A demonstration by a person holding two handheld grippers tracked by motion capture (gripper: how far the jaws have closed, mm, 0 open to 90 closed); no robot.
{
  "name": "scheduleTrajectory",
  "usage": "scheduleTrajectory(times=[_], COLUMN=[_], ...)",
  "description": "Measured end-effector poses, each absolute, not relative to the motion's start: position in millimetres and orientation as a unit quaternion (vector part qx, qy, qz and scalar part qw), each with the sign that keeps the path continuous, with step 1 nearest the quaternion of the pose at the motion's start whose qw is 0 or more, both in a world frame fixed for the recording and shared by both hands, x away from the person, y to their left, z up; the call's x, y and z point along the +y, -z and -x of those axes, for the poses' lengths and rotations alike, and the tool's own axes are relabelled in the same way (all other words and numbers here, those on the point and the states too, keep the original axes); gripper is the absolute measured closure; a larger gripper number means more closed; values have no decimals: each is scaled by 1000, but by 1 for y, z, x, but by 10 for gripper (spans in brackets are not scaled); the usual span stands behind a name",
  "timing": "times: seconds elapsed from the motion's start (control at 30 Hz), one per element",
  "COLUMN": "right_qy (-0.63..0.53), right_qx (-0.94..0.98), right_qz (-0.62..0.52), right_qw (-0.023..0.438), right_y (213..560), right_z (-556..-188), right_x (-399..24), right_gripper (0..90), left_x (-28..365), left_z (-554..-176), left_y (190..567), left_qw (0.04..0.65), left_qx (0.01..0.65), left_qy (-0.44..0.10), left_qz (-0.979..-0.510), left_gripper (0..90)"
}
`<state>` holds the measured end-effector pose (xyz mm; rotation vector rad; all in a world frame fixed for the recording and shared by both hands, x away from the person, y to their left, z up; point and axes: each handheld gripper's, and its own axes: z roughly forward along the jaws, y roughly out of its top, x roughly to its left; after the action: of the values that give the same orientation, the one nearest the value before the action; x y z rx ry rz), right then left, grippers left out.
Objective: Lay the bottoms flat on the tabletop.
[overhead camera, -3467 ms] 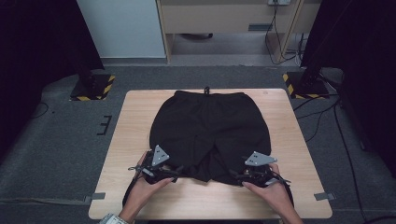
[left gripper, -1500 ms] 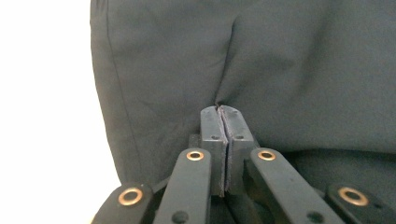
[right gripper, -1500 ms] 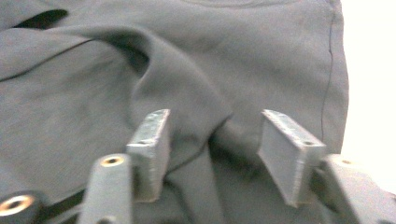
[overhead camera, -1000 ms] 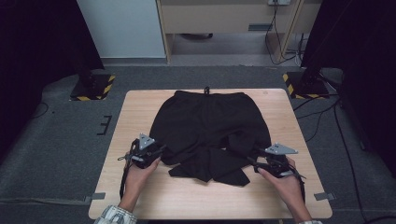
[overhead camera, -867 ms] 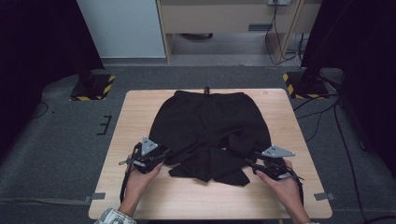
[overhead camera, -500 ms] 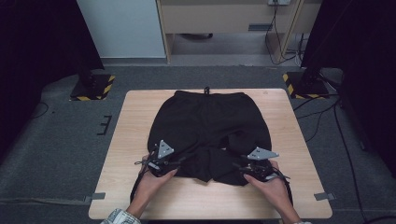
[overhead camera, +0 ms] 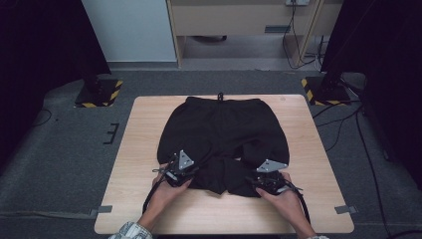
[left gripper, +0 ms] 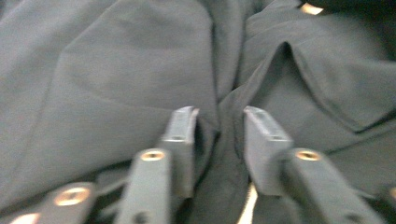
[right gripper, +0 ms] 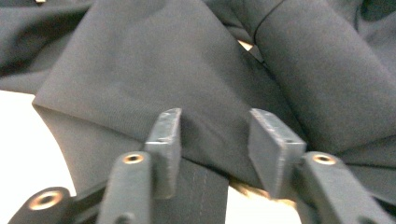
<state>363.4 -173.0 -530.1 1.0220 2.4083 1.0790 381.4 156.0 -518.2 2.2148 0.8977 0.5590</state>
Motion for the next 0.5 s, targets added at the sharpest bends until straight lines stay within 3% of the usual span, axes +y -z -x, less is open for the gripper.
scheduleTrajectory(times=[0.17,0.5], right_qy=[-379,-379], right_qx=[844,839], right_qz=[-350,-366], right_qw=[150,136], right_y=[530,529], right_z=[-363,-364], right_x=[-172,-188], right_gripper=[713,782], left_x=[160,191], left_z=[-381,-370], left_y=[516,500], left_qw=[334,362], left_qx=[350,368], left_qy=[-214,-207], left_qz=[-849,-831], left_gripper=[855,872])
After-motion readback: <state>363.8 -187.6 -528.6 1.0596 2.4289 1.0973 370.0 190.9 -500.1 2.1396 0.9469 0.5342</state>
